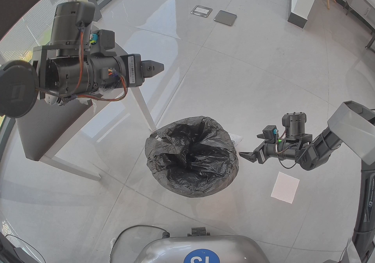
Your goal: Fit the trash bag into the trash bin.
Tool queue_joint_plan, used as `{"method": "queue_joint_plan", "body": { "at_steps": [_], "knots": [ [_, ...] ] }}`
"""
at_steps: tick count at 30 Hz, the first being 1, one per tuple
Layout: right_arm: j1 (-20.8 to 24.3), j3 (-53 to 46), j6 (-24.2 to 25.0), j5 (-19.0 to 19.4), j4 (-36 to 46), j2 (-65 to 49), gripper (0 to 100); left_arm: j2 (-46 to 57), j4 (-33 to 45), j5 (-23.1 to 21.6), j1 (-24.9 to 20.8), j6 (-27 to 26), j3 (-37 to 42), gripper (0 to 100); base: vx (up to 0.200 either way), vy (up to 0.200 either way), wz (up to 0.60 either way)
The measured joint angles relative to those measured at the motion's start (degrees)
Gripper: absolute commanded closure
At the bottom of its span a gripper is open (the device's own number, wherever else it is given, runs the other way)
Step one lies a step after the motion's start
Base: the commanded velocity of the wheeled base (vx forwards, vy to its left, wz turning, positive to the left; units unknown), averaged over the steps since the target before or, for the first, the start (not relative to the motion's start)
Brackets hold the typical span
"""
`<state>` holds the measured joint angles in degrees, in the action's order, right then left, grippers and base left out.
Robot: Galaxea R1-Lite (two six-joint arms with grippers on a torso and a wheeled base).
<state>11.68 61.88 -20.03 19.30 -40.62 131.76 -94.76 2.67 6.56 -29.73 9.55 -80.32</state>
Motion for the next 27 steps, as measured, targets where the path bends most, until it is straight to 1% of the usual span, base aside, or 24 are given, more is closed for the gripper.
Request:
{"method": "queue_joint_plan", "body": {
  "at_steps": [7,14,17,27],
  "knots": [
    [1.8,5.2,-0.1,0.1,0.8,4.1,0,0.8,0.0,0.0,-0.1,0.0,-3.2,0,0.000,0.000,0.00],
    [1.8,8.9,-0.5,0.1,1.5,6.9,0,1.1,-0.1,0.0,-0.2,-0.2,-5.7,0,0.000,0.000,0.00],
    [1.7,11.2,-0.7,0.8,1.7,8.2,0,1.1,-0.1,-0.1,-0.2,-0.3,-6.4,0,0.000,0.000,0.00],
    [1.8,18.2,-1.5,1.7,5.2,12.0,0,0.4,-3.0,-0.4,-0.2,-1.1,-7.3,0,0.000,0.000,0.00]
  ]
}}
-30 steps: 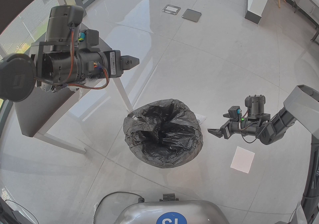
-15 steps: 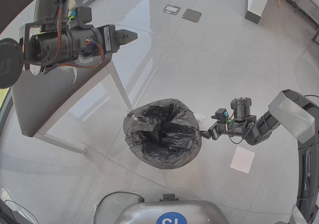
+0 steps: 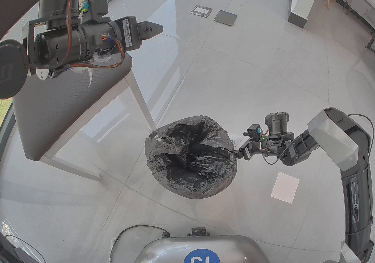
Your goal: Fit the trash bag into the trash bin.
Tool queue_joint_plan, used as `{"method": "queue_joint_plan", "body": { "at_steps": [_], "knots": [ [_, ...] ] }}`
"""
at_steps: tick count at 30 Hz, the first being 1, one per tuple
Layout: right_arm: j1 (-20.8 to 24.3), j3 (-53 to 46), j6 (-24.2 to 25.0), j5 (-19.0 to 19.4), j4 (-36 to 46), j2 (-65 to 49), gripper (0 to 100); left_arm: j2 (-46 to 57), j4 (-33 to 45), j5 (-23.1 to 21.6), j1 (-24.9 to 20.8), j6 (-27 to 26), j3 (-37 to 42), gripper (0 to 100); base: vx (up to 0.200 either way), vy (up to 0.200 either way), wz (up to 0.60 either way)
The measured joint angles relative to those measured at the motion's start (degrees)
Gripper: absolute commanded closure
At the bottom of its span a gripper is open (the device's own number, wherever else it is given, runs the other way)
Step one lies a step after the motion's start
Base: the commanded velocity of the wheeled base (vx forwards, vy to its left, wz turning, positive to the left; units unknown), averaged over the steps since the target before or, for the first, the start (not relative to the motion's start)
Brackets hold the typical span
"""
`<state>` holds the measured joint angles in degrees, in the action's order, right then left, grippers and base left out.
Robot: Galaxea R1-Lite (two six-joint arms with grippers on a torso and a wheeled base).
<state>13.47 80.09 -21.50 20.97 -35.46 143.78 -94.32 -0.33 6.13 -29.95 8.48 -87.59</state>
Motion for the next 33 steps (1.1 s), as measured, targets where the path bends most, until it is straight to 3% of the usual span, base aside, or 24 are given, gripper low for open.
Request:
{"method": "queue_joint_plan", "body": {
  "at_steps": [33],
  "knots": [
    [-1.0,18.8,-3.2,0.0,8.3,10.7,0,-2.4,-0.9,0.3,0.1,-0.2,-2.2,0,0.000,0.000,0.00]
  ]
}}
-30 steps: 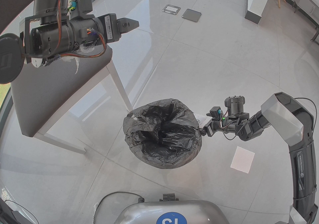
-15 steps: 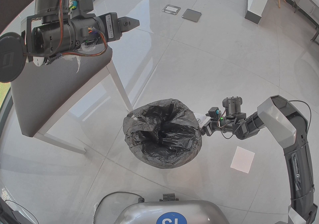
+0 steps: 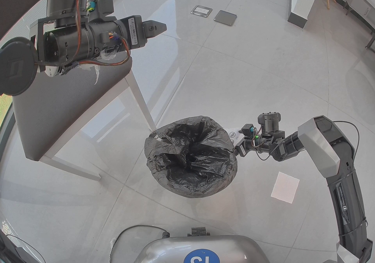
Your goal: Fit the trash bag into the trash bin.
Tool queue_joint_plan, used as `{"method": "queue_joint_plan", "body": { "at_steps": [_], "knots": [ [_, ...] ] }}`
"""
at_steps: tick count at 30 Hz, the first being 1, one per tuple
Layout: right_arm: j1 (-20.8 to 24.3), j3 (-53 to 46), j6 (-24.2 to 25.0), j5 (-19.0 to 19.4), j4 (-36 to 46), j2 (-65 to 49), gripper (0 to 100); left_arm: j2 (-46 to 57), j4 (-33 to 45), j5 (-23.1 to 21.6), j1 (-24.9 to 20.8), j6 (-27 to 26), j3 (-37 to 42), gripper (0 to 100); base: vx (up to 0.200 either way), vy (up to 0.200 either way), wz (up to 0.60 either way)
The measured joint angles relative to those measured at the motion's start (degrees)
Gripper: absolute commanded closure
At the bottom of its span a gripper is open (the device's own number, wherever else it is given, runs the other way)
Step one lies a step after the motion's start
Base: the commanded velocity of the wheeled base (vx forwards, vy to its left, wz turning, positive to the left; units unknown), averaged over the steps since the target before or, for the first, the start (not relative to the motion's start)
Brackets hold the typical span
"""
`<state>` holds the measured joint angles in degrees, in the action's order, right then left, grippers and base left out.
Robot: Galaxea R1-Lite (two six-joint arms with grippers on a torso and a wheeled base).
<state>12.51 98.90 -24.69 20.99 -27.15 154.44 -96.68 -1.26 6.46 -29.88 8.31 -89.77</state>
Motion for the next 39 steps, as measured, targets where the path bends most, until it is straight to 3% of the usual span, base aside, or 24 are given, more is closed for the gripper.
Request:
{"method": "queue_joint_plan", "body": {
  "at_steps": [13,14,39],
  "knots": [
    [0.1,4.0,-1.0,0.0,1.1,3.0,0,-0.8,-1.0,0.0,0.0,0.0,-0.3,0,0.000,0.000,0.00],
    [0.1,4.1,-1.1,0.0,1.1,3.2,100,-0.8,-1.0,0.0,0.0,0.0,-0.3,0,0.000,0.000,0.00],
    [-0.2,2.2,-2.7,0.0,-0.3,3.9,100,-1.0,-1.1,0.1,-0.4,0.1,-0.5,0,0.000,0.000,0.00]
  ]
}}
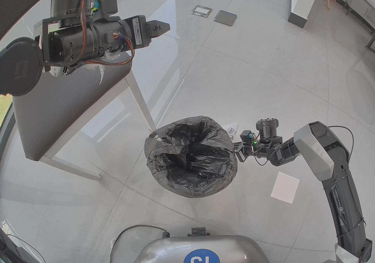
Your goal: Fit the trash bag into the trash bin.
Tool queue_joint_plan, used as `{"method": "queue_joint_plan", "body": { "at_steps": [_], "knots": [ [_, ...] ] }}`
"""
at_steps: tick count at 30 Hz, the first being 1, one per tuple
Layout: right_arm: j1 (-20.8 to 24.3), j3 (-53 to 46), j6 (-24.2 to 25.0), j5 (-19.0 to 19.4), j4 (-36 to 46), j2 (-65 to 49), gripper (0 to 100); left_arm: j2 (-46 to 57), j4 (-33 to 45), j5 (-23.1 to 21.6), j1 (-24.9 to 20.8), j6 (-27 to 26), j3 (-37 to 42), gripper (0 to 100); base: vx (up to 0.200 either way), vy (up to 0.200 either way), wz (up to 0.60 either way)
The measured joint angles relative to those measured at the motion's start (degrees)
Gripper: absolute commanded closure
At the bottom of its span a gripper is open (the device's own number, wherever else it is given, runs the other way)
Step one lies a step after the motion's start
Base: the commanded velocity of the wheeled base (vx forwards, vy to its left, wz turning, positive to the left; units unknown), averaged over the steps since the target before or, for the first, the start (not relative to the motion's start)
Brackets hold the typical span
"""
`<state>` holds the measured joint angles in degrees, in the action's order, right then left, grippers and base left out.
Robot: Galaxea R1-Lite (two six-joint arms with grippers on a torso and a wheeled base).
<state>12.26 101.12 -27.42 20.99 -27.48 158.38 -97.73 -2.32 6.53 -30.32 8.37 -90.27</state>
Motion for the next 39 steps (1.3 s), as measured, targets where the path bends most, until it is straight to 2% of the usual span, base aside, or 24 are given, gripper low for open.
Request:
{"method": "queue_joint_plan", "body": {
  "at_steps": [10,11,17,22,27,39],
  "knots": [
    [-1.7,-18.9,-1.3,0.0,-8.9,-6.4,100,-0.1,0.0,0.0,-0.1,0.3,0.1,0,0.000,0.000,0.00],
    [-2.0,-21.2,-1.4,0.0,-10.0,-7.3,0,-0.1,0.0,0.0,-0.1,0.3,0.1,0,0.000,0.000,0.00],
    [-3.1,-30.3,-1.7,0.0,-16.6,-12.9,0,-0.3,0.0,0.1,-0.4,0.5,0.3,0,0.000,0.000,0.00],
    [-3.6,-29.5,-1.8,0.0,-16.3,-15.3,0,-0.4,0.0,0.1,-0.6,0.5,0.4,0,0.000,0.000,0.00],
    [-3.8,-21.9,-2.0,0.0,-12.2,-15.8,0,-0.4,-0.1,0.1,-0.6,0.5,0.5,0,0.000,0.000,0.00],
    [-3.5,6.0,-2.8,1.8,1.2,-8.5,0,-0.6,-1.1,0.1,-0.7,0.2,0.5,0,0.000,0.000,0.00]
  ]
}}
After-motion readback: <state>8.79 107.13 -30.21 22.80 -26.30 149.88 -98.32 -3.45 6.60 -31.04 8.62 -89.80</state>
